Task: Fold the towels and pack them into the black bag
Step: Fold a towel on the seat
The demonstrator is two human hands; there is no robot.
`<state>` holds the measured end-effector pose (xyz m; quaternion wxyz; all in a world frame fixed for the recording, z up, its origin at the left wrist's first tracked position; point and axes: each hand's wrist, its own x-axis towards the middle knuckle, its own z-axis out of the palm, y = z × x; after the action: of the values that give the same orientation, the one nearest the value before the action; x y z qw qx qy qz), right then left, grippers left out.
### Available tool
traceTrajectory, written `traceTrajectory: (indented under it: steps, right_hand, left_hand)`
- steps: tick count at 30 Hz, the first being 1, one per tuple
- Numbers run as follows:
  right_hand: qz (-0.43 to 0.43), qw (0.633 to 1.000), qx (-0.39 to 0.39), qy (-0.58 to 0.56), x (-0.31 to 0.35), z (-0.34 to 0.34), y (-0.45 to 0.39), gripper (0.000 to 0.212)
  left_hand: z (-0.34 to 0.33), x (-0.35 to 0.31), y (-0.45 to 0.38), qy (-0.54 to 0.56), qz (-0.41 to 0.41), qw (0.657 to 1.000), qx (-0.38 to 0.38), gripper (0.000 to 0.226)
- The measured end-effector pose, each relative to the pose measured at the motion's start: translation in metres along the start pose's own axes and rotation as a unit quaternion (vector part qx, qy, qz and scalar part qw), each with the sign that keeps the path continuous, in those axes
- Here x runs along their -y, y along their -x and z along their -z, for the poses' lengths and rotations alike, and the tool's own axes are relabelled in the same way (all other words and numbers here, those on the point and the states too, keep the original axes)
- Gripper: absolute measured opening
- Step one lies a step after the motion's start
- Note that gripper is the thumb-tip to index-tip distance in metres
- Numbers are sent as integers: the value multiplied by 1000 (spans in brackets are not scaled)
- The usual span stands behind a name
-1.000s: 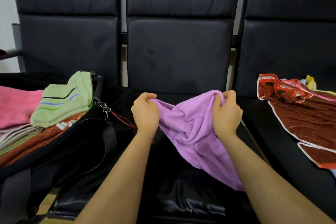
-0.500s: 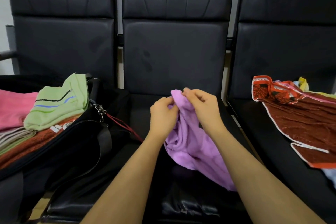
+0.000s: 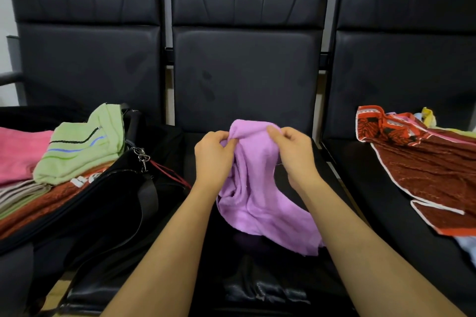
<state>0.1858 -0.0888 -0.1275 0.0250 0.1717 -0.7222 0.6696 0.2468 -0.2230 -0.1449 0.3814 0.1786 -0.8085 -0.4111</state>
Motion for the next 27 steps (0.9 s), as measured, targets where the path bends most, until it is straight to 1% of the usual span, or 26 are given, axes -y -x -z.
traceTrajectory:
  steps: [2,4,9,12,15,18,20,22,24,26,27]
  right_hand:
    - [-3,998,-63,-25,3,0,-2,43]
    - [-8,994,-98,-53,8,2,-1,45]
    - [-9,978,-164,-129,21,10,5,34]
    - [-13,975,-156,-156,36,20,7,25]
    - [-5,980,-132,-147,52,28,13,14]
    - [-14,973,-131,-189,62,35,19,19]
    - [-22,965,-139,-220,69,38,18,17]
    - [-19,961,-146,-235,80,41,15,11]
    - [0,961,-149,-234,95,44,12,12]
    - [31,966,-164,-196,111,47,9,19]
    - [45,969,-175,-169,119,49,9,19]
  left_hand:
    - [5,-2,0,-4,4,1000,-9,20]
    - [10,-6,-1,20,17,999,-27,27]
    - [21,-17,-5,70,-1,993,-93,29]
    - [26,-23,-10,84,-8,990,-111,29]
    - [31,-35,-16,114,-5,989,-93,33]
    - [41,-53,-27,143,4,988,-51,40]
    - [47,-65,-36,159,7,987,-20,46]
    - [52,-79,-44,140,8,990,-1,48]
    - [58,-91,-51,97,-14,995,-2,38]
    - [66,-104,-55,37,-46,998,-22,28]
    - [69,-110,-57,9,-61,998,-33,26]
